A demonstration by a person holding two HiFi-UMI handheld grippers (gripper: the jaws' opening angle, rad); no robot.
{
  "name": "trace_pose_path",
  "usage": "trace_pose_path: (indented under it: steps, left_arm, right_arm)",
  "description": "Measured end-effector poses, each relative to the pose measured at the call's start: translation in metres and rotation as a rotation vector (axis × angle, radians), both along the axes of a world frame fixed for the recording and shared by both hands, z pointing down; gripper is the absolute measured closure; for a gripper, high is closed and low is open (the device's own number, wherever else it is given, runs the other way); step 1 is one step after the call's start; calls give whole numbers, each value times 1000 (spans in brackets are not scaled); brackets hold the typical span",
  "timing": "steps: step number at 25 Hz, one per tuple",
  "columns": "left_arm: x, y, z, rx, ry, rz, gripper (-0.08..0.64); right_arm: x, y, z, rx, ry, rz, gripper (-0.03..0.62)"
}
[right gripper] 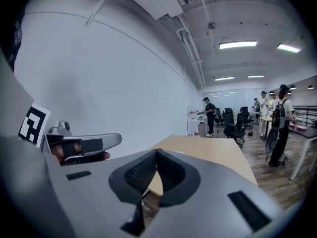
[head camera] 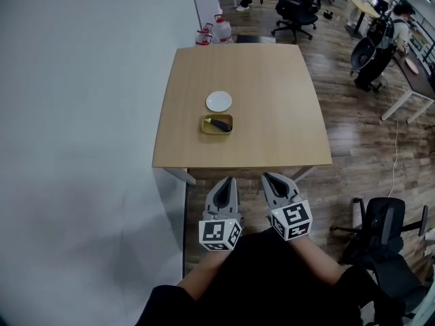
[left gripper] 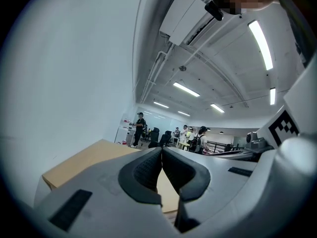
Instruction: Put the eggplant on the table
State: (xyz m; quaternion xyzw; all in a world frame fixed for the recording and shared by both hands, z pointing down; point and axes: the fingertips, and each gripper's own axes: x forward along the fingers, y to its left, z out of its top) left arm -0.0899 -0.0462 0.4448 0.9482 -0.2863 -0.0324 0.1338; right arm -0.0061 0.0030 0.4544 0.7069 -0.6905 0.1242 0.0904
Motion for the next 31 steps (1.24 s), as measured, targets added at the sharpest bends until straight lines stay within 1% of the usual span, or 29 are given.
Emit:
trace_pose_path:
  steps: [4, 9, 14, 18, 22, 26, 31]
  left_arm:
    - [3, 0, -2, 10, -18, -10, 545]
    - [7, 0, -6, 15, -35, -2, 545]
    - [7, -2, 1, 0, -68, -12, 545]
    - [5, 3, 2, -9, -71, -12, 545]
    - [4, -4, 3, -9, -71, -8, 545]
    - [0, -1, 5, -8, -73, -16, 545]
    - [-1, -25, 3, -1, -89, -4, 545]
  right_arm:
    - [10, 4, -4, -4, 5, 34, 532]
    - [22, 10, -8, 4, 35, 76, 532]
    - [29, 9, 0, -8, 44, 77, 532]
    - [31, 19, 8, -23, 42, 88, 532]
    - [29, 12, 9, -22, 37, 94, 532]
    - [22, 19, 11, -25, 32, 85, 532]
    - [19, -2, 6, -23, 34, 93, 532]
